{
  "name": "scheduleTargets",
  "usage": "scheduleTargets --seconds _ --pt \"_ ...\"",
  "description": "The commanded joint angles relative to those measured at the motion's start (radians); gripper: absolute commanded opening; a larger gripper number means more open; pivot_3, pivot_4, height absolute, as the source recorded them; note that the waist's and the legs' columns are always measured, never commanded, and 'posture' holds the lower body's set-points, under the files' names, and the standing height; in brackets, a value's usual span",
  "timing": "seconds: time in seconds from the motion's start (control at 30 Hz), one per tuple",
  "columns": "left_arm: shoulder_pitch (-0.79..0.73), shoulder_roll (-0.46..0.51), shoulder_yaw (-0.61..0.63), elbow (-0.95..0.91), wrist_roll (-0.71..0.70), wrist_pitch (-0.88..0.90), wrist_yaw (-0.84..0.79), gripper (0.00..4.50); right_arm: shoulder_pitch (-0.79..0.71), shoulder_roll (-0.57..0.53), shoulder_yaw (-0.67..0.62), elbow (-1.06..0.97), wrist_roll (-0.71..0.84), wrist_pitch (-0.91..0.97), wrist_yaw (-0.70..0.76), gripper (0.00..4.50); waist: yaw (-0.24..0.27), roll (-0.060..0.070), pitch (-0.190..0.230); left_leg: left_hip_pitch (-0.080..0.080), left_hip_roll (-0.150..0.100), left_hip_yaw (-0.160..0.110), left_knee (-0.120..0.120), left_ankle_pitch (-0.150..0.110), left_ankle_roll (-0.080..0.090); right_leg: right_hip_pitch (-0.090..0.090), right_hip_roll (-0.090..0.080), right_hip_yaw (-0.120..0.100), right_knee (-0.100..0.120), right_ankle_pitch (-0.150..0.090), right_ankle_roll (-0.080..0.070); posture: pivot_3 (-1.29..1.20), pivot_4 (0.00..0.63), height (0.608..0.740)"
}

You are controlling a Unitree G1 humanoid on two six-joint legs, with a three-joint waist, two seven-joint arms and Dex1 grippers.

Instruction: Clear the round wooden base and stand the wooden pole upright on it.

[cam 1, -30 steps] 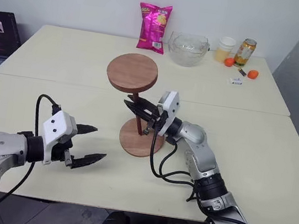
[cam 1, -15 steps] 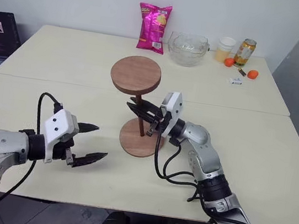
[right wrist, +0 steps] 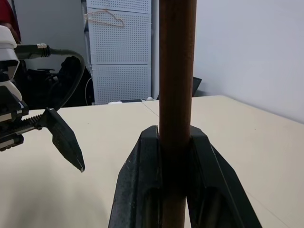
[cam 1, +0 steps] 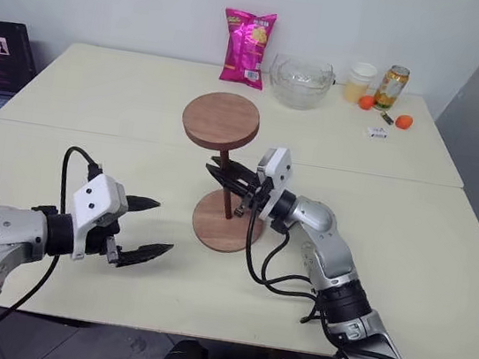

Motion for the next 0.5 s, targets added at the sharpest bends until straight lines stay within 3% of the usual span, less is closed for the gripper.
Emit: scheduleTargets --seconds 0.03,0.23,0.5 --pt "-0.011 0.018 0.008 -0.007 -0.003 -0.007 -0.007 4.50 0.041 -0.041 0.024 0.102 -0.061 0.045 -0.007 0.25 0.000 0.000 0.000 0.001 0.000 0.000 0.000 0.000 0.000 0.000 0.000 0.000 0.000 0.000 0.000 0.00 0.150 0.740" --pt "-0.016 0.015 0.005 -0.005 -0.003 -0.007 -0.006 4.50 0.079 -0.070 0.051 0.112 -0.062 0.032 0.037 0.25 0.003 0.004 -0.008 0.013 0.000 0.000 -0.005 0.000 0.000 0.009 0.000 0.000 -0.005 -0.001 -0.001 0.00 0.150 0.740" --pt "-0.025 0.013 -0.003 0.010 0.000 -0.014 -0.010 4.50 0.082 -0.083 0.050 0.159 -0.064 0.031 0.041 0.25 0.005 0.003 -0.017 0.014 0.000 0.000 -0.006 -0.001 0.001 0.009 -0.001 0.000 -0.005 -0.001 -0.001 0.00 0.150 0.740"
